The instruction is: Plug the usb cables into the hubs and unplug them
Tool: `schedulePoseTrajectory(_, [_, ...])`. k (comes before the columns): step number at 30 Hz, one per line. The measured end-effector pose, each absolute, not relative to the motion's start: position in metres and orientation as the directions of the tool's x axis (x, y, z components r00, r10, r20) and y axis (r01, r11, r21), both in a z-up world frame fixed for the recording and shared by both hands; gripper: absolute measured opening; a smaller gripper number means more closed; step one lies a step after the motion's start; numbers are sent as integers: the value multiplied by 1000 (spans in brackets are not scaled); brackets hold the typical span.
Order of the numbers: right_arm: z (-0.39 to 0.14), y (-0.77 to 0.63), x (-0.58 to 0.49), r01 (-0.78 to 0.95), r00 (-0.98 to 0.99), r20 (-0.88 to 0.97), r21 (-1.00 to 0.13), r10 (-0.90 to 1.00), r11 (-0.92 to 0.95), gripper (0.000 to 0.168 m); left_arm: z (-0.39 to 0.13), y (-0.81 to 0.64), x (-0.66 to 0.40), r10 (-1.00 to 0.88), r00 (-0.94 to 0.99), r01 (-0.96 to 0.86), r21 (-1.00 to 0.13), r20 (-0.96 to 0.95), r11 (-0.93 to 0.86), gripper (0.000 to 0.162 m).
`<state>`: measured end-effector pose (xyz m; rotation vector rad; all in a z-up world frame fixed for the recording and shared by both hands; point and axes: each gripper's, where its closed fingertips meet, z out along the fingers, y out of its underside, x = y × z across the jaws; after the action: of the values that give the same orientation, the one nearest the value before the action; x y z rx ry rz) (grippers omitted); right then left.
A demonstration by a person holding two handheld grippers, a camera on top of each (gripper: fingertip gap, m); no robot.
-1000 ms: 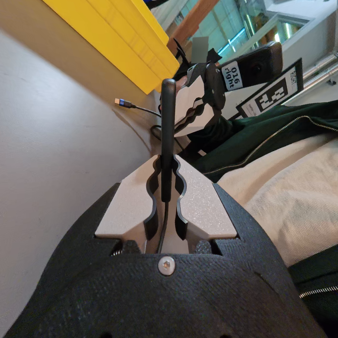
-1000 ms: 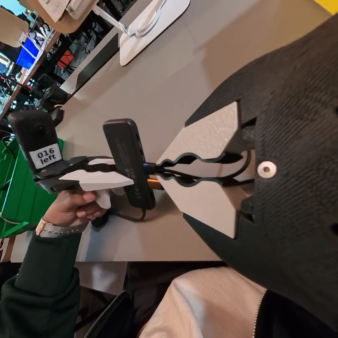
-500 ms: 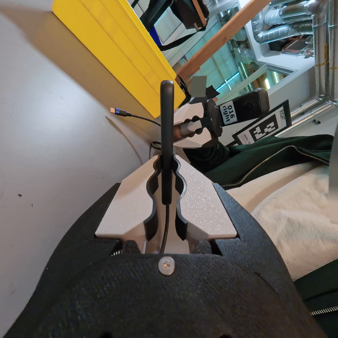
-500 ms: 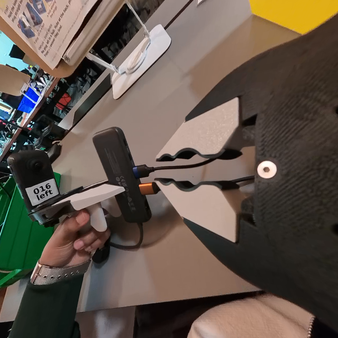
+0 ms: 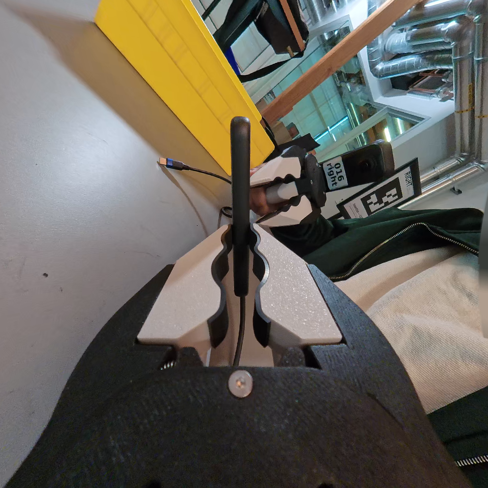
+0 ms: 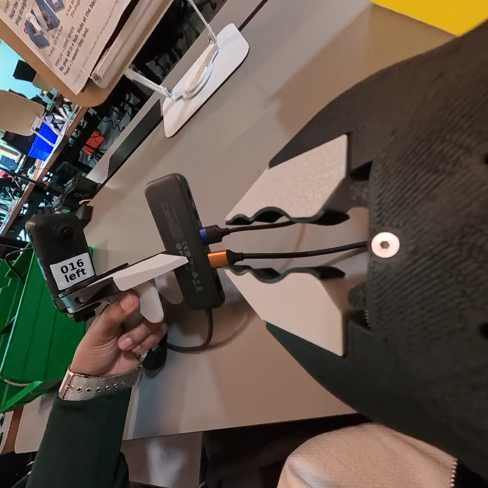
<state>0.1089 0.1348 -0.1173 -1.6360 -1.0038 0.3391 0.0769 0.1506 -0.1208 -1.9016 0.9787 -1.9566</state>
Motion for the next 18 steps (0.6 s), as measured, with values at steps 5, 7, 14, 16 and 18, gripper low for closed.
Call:
schedulePoseTrajectory(5, [-124, 136, 110, 414, 608, 216, -907, 764, -73, 44, -121, 153, 78, -604, -109, -264, -609, 790, -748, 8])
schedulePoseTrajectory(7, [-134, 137, 109, 441, 606, 206, -891, 769, -109, 52, -121, 153, 78, -604, -111, -265, -610, 789, -747, 9])
schedulePoseTrajectory(14, [-143, 141, 111, 528, 610, 298, -844, 734, -95, 35, -122, 149, 79, -608, -120, -281, -614, 785, -737, 9])
schedulePoseTrajectory(16, [-139, 141, 109, 502, 615, 282, -860, 736, -90, 39, -122, 148, 79, -613, -118, -285, -618, 781, -733, 9])
schedulePoseTrajectory(18, [-137, 140, 108, 466, 625, 240, -878, 743, -108, 48, -122, 147, 80, -620, -120, -287, -625, 775, -726, 9])
